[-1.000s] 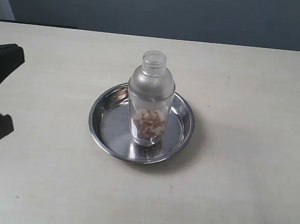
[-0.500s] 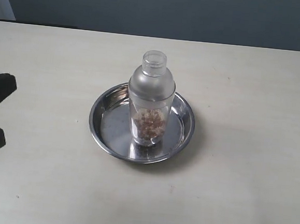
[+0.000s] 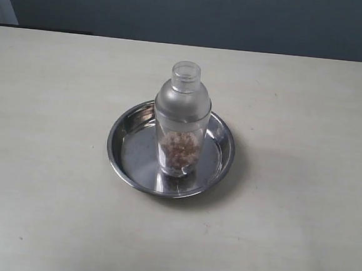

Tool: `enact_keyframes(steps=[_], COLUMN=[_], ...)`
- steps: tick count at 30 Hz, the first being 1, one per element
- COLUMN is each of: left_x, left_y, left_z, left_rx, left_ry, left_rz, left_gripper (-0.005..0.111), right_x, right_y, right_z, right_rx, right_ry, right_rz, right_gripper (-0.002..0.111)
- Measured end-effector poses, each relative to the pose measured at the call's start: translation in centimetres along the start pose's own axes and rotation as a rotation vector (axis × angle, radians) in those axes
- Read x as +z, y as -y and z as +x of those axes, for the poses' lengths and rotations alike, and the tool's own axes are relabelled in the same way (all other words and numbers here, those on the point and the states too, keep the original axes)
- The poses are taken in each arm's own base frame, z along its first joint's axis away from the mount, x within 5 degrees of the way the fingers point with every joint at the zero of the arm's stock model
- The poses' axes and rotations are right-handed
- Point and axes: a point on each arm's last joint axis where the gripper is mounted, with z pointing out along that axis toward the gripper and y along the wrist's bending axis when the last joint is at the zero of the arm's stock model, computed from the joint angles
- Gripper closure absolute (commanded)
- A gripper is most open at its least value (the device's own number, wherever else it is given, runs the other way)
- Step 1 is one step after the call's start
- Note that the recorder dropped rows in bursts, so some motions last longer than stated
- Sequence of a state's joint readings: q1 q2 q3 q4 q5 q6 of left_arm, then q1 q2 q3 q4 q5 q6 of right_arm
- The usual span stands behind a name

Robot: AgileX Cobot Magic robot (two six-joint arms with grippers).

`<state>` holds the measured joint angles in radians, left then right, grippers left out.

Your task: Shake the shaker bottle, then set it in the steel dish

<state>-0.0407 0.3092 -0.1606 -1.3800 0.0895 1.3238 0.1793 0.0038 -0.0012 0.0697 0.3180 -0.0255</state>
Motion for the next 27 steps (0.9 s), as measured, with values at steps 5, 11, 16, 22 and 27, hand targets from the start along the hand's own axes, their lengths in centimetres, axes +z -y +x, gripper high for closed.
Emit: enact_keyframes(steps=[5,11,16,22,27], left_x=[-0.3,-1.2,-2.0,-2.6,-2.6], left_y=[-0.5,-1.3,-1.5,-1.5,-1.6], left_z=[1.5,3.9,5.6,6.2,5.7], left_rx=[-0.077,-0.201,-0.212,-0.198,-0.182], left_ry=[-0.056,-0.148,-0.157,-0.14,-0.075], left_rz=[-0.059,-0.184,-0.239,-0.254,-0.263], left_gripper=[0.106,0.106,0.106,0.106,0.106], right_x=[0.0,0.0,0.0,0.0,0.0], right_y=[0.0,0.0,0.0,0.0,0.0], right_z=[0.0,0.0,0.0,0.0,0.0], right_rx=[0.0,0.0,0.0,0.0,0.0], right_ry=[0.0,0.0,0.0,0.0,0.0], right_rz=[0.0,0.0,0.0,0.0,0.0], right_gripper=[0.109,0.109,0.109,0.109,0.109])
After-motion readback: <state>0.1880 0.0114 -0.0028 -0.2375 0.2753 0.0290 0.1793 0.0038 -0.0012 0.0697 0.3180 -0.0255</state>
